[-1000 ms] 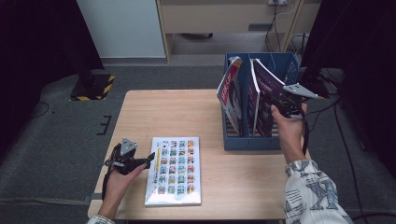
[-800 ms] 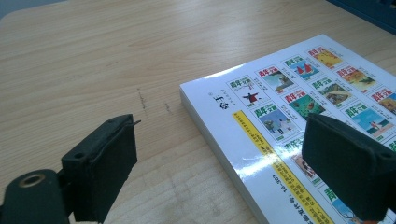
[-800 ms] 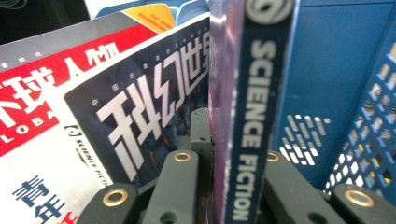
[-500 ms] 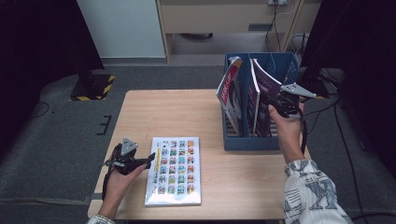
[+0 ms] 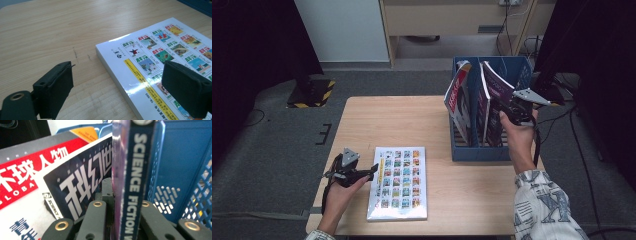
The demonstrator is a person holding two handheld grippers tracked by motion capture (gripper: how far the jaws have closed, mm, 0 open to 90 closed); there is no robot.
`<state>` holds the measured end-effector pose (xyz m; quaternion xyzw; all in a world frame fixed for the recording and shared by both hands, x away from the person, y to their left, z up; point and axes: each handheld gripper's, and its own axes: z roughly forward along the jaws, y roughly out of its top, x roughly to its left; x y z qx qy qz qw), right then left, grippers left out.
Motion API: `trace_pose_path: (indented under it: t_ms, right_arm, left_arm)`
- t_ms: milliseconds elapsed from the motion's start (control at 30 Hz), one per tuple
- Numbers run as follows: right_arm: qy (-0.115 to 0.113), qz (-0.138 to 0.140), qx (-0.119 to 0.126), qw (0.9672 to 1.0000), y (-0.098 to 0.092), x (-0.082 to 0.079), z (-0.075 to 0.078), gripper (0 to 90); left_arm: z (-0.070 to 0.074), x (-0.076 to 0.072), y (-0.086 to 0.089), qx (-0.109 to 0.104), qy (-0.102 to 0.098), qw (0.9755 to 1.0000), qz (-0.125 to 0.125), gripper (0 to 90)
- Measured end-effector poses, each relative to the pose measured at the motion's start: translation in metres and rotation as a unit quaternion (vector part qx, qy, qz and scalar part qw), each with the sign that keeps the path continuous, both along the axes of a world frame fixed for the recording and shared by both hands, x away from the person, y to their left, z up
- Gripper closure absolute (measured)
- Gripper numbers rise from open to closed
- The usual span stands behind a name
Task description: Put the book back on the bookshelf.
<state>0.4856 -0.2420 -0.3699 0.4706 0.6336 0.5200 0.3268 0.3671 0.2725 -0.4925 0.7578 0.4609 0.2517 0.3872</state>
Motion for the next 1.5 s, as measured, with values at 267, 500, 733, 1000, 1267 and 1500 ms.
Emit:
trace_pose_path:
  t_ms: [267,500,733,1000,1267,1500]
  right_arm:
    - [-0.017,-0.019,-0.001,0.9997,-0.001,0.002,0.005,84.3]
    - [-0.015,-0.016,-0.009,0.9997,0.007,0.006,-0.004,84.3]
    - [-0.007,-0.013,-0.023,0.9996,0.007,0.009,-0.014,84.1]
    - [-0.006,-0.005,-0.033,0.9994,0.008,0.008,-0.021,84.0]
    - [0.005,0.007,-0.046,0.9989,0.015,0.004,-0.021,83.1]
    - [0.011,0.011,-0.045,0.9989,0.015,-0.001,-0.024,80.4]
  left_arm:
    - [0.0,0.0,-0.001,0.003,0.001,1.0,-0.003,9.8]
    - [-0.001,0.001,0.0,0.001,0.001,1.0,-0.001,9.8]
    - [-0.001,0.001,-0.001,0.002,0.001,1.0,-0.002,9.8]
    - [-0.001,0.0,-0.002,0.004,0.0,1.0,-0.004,9.8]
    - [0.0,0.0,-0.001,0.002,-0.001,1.0,-0.002,9.8]
    - [0.001,-0.001,-0.001,0.004,-0.002,1.0,-0.002,9.8]
